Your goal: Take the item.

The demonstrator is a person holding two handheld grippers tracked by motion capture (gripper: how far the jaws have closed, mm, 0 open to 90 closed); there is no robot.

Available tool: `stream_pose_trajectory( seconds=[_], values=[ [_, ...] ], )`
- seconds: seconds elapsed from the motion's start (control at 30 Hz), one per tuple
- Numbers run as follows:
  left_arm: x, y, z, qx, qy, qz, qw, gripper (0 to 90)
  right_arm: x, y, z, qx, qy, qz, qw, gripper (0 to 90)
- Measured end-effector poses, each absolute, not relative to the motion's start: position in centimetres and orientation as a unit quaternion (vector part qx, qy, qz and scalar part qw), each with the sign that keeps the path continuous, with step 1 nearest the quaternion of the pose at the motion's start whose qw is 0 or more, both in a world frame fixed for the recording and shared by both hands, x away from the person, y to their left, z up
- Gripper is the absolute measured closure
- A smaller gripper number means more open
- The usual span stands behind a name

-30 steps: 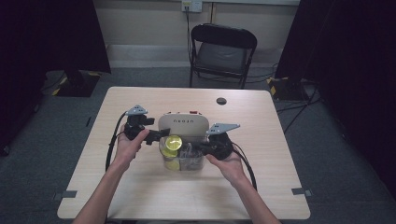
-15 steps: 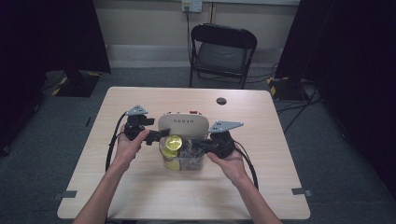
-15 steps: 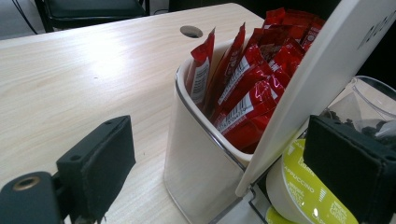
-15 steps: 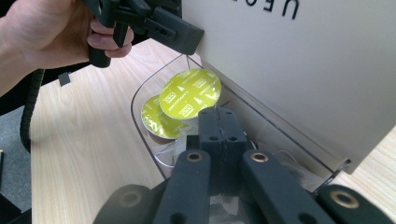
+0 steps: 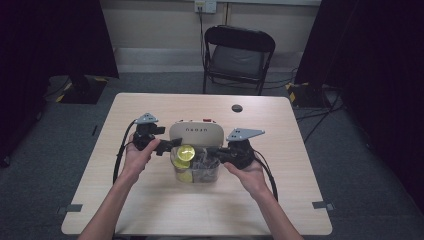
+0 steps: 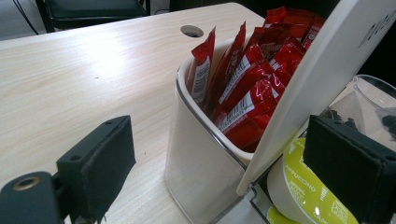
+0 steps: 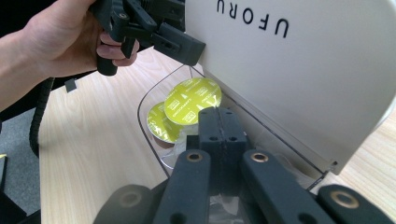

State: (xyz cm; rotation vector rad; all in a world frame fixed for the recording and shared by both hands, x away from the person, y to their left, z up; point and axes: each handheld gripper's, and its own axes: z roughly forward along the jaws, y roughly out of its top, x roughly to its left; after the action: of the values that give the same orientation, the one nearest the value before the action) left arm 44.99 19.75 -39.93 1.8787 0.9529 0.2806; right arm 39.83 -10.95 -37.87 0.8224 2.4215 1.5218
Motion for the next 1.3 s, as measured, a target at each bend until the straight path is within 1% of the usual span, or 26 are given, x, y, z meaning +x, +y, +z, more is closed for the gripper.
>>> stream_pose_trajectory(
  seconds=[0.93, 1.3],
  values=[
    [45.0, 19.7, -39.9, 0.773, 0.389, 0.118, 0.487, 9.4, 39.0, -13.8, -36.3, 0.292, 0.791, 0.529, 0.101, 90.0],
    [45.0, 19.8, -39.8, 0.772, 0.390, 0.114, 0.490, 9.9, 39.1, -15.5, -35.6, 0.307, 0.779, 0.534, 0.116, 90.0]
  ],
)
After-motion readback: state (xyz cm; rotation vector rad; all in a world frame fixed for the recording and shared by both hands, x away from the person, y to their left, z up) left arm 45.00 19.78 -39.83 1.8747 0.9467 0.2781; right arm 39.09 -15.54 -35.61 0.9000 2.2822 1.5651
